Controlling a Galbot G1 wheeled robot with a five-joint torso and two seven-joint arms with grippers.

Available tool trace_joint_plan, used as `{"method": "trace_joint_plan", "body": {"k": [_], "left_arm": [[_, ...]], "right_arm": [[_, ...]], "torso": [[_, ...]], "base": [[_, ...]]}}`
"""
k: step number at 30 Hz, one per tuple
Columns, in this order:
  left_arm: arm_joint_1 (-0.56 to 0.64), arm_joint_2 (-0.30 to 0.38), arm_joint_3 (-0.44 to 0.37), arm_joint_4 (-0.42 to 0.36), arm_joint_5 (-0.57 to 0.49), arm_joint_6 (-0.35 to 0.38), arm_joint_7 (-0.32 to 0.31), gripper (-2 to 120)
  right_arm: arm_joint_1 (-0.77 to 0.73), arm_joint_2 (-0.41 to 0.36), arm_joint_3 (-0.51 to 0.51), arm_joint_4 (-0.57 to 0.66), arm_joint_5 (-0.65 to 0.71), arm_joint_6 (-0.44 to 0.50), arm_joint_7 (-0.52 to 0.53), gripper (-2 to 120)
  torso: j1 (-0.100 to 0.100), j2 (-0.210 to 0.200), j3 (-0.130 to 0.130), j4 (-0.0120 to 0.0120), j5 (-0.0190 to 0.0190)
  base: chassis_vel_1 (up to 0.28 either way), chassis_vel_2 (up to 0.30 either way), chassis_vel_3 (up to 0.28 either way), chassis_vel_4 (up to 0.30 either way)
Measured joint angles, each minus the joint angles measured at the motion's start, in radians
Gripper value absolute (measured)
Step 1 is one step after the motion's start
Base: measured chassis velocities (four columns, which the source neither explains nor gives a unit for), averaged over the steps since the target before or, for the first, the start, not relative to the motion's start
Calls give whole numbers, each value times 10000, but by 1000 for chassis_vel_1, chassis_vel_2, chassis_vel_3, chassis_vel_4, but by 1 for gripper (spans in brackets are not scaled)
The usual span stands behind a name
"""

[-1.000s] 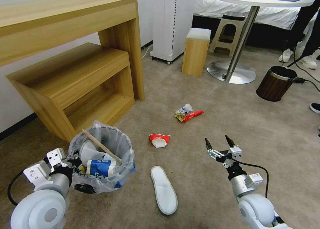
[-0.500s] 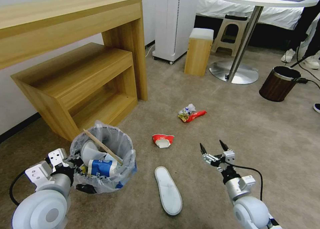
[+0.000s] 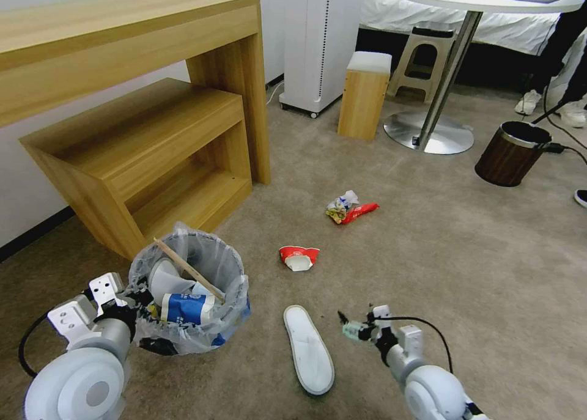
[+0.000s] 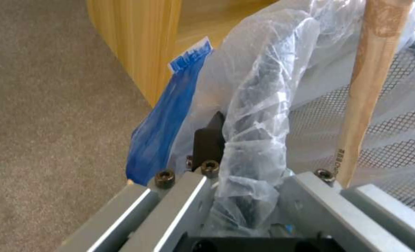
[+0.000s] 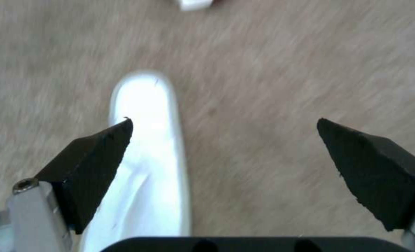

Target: Pick up the trash bin and place the garbage on the floor into it.

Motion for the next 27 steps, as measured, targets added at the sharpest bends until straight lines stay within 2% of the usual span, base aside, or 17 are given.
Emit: {"method": "trace_joint_plan", "body": {"k": [9,22,27], "left_arm": [[87,-14,-18,-245,16,-4,-1,1],[18,-96,41,-278,26,-4,-4,1],[-39,-92,41,-209,25,-4,15,1]], "right_arm": [[731,447,-1042,-953,250,-713,-6,100],[1621,913,-2138,-2479,589,-524,-27,100],[1854,1307,-2413,-3032,619,-452,81,100]], "torso": [[0,0,0,0,0],[0,0,1,0,0],[0,0,0,0,1]], "base": [[0,0,0,0],[0,0,0,0],[0,0,0,0]]}}
